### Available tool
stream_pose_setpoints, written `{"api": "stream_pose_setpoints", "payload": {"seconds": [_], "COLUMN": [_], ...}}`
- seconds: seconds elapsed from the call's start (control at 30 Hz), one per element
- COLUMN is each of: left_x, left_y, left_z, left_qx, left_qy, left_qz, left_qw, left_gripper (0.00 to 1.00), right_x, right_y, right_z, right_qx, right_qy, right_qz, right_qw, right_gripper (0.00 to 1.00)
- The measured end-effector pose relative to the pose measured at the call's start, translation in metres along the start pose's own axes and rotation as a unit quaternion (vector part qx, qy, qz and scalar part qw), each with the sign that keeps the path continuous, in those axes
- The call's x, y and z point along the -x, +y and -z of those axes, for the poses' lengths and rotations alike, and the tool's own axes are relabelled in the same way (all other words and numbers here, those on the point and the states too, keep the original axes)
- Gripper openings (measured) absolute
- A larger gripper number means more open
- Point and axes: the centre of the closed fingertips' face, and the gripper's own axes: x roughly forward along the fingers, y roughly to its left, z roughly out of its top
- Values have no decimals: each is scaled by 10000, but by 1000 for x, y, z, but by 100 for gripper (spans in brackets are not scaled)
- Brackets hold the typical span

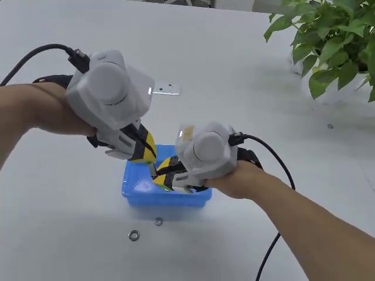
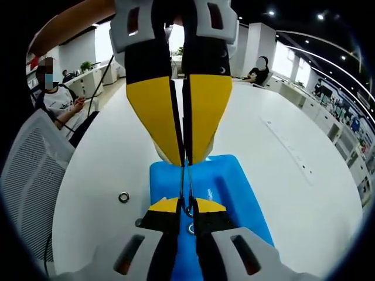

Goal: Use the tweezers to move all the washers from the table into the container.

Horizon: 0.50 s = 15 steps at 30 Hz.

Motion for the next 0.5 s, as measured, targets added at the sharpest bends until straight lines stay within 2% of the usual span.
{"api": "stream_pose_setpoints", "payload": {"seconds": [0.5], "left_x": [-6], "left_y": [3], "left_z": [8], "left_qx": [50], "left_qy": [37], "left_qz": [42], "left_qw": [10000], "left_gripper": [5], "right_x": [-8], "right_y": [-1], "right_z": [6], "right_qx": [3], "right_qy": [80], "right_qz": [-113], "right_qw": [9999], "right_gripper": [10]}}
